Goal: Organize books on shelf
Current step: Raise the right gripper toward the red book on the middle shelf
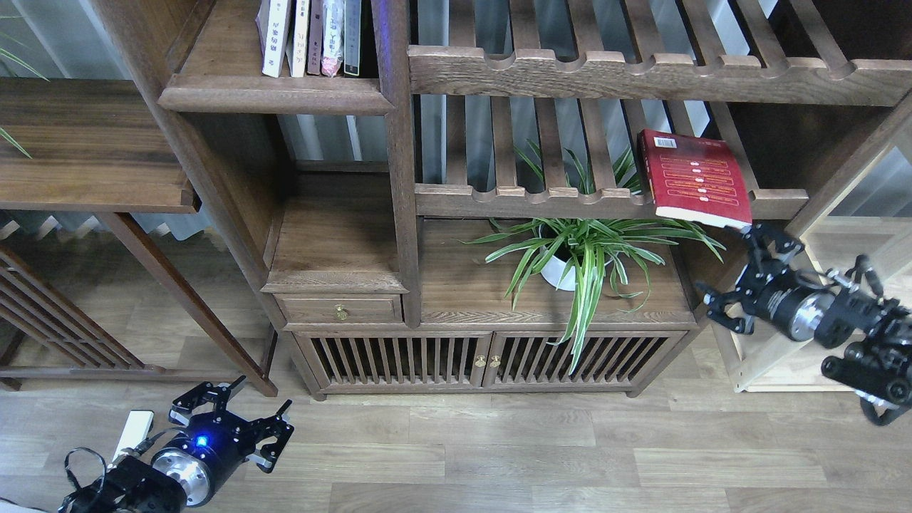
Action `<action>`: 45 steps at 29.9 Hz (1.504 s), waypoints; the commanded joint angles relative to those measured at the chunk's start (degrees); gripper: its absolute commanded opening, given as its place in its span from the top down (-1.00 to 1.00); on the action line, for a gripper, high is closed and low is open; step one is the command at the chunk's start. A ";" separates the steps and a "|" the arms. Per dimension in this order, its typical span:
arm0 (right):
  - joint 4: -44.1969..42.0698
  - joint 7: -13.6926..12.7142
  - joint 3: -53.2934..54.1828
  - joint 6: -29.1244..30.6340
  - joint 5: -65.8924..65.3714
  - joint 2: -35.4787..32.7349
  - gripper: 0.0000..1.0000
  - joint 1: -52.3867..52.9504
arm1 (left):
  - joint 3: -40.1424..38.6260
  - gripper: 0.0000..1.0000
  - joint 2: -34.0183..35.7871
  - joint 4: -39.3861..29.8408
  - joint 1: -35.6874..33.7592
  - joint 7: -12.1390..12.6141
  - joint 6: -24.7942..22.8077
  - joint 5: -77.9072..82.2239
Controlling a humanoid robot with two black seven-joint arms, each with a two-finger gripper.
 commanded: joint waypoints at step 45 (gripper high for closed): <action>-28.35 0.00 -9.50 0.00 8.45 18.31 0.00 3.66 | -0.70 -0.46 -1.77 2.34 -1.14 0.08 0.00 0.17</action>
